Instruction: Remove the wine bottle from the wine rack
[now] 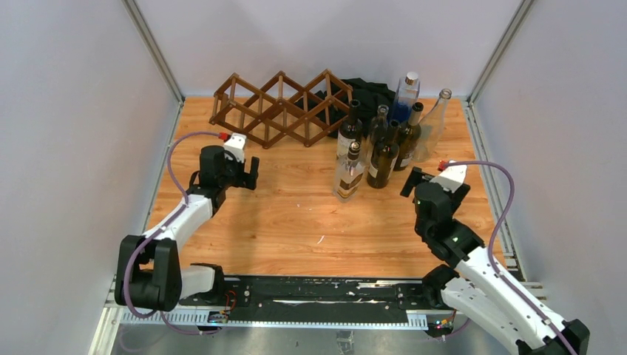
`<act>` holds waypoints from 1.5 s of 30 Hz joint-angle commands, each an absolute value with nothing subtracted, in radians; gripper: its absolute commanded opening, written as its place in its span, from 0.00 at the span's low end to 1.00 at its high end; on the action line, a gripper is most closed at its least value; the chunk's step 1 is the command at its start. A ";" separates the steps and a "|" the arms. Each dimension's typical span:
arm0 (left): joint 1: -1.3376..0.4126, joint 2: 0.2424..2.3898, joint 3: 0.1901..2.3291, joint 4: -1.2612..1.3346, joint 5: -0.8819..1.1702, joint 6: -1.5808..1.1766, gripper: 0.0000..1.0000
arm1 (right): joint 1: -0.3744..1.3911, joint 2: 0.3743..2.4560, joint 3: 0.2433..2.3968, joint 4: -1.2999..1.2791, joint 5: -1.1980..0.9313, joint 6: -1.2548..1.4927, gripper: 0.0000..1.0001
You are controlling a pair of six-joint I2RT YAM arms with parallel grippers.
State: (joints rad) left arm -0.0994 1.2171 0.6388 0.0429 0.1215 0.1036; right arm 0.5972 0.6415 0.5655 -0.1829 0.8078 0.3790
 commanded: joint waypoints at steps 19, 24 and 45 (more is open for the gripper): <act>-0.074 1.317 0.255 0.908 0.002 0.112 1.00 | 0.204 1.211 0.318 0.634 0.953 0.133 0.98; -0.074 1.356 0.108 1.208 0.009 0.117 1.00 | 0.180 1.295 0.232 0.903 0.882 0.074 0.96; -0.074 1.367 0.197 1.066 -0.172 0.043 1.00 | 0.120 1.407 0.221 1.038 0.418 -0.090 1.00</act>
State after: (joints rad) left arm -0.0807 1.3605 0.1761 1.0542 -0.0895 0.0696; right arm 0.1364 1.4158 0.2070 1.0294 0.4427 -0.0776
